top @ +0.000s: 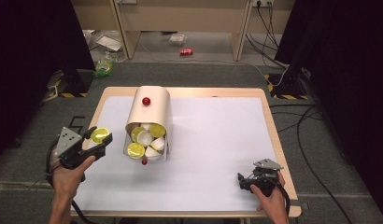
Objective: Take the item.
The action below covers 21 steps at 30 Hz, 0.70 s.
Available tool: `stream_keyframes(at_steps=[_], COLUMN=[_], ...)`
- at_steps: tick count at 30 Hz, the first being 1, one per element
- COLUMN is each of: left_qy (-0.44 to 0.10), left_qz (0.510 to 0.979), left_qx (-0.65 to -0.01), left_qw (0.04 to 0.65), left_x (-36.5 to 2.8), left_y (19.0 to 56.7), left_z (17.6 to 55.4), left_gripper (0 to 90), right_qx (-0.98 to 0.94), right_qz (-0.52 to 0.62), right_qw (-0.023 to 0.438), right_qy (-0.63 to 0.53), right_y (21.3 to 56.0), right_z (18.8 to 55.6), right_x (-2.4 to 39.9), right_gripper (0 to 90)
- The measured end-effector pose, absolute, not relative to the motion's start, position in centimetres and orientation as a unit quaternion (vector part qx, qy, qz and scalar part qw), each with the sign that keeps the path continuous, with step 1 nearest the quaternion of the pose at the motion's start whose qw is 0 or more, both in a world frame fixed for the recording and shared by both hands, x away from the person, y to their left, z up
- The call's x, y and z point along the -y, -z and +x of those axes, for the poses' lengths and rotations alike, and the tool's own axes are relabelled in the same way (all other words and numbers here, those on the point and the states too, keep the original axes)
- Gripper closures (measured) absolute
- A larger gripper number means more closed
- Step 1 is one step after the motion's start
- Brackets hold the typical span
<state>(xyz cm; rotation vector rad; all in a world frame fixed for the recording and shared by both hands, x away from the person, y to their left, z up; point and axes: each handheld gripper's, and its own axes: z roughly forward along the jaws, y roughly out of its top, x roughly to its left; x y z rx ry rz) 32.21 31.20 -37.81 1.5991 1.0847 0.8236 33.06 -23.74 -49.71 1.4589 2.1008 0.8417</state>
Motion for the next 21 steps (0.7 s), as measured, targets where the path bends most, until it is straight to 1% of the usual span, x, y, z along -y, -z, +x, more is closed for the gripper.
stream_keyframes(at_steps=[21], left_qy=[-0.347], left_qz=[0.650], left_qx=[-0.463], left_qw=[0.493], left_x=[-32.0], left_y=[41.5], left_z=[34.3], left_gripper=[37.8], right_qx=[-0.760], right_qz=[0.529], right_qw=[0.222], right_qy=[-0.305], right_y=[49.7], right_z=[33.1], right_x=[23.7], right_gripper=[1.1])
